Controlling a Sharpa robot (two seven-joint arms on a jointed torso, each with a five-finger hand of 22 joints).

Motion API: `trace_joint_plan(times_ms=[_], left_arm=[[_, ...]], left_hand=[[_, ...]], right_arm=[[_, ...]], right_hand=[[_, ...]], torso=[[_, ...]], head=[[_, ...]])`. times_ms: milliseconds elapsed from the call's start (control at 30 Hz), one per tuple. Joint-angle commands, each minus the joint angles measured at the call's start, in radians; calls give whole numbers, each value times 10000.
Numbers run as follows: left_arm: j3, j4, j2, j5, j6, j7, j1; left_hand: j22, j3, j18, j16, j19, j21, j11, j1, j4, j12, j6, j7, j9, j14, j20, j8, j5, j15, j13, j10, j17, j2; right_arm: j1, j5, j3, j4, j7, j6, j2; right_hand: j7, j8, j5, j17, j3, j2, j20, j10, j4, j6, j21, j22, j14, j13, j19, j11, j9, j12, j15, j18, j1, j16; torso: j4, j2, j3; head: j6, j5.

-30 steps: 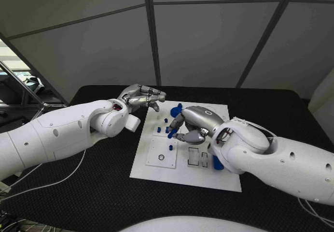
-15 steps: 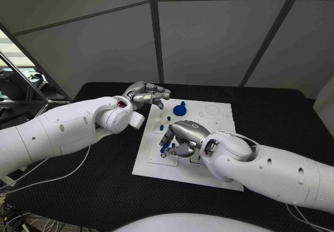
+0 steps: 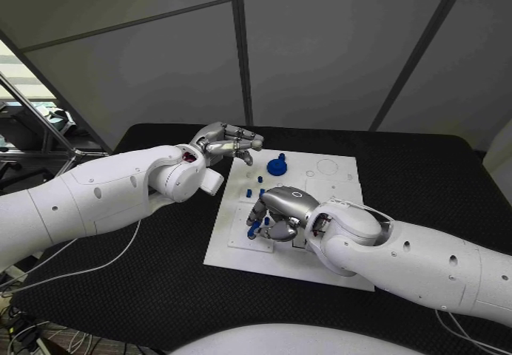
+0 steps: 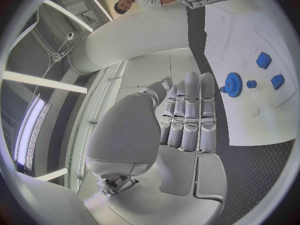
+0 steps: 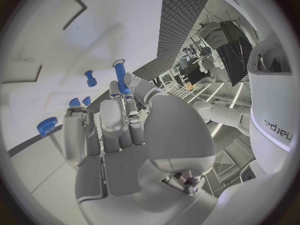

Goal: Assemble the parts on the task board

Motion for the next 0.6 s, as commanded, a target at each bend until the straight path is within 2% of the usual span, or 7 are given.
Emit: trace_joint_plan(times_ms=[33,600], left_arm=[[10,-1,16,42,76,104,15],[10,-6,4,42,89,84,15]], left_hand=[[-11,-23,-57,-47,21,-70,31,29,-63,-21,16,74,-1,-69,11,-55,58,9,17,-12,-10,69],[-11,-23,-57,-47,21,-70,31,29,-63,-21,16,74,-1,-69,11,-55,58,9,17,-12,-10,69]], right_arm=[[11,-230,0,-6,-84,398,16],[10,-749,-4,7,-547,674,46]], right_hand=[[37,-49,36,-8,40,80,-70,249,-4,18,-14,1295,86,18,298,-186,-9,0,-48,-94,33,7],[36,-44,29,-3,45,93,-65,267,10,46,-22,1287,82,23,291,-186,-3,-18,-44,-91,-9,17]], torso=[[6,-4,4],[9,-1,-5]], head=[[-27,2],[-53,7]])
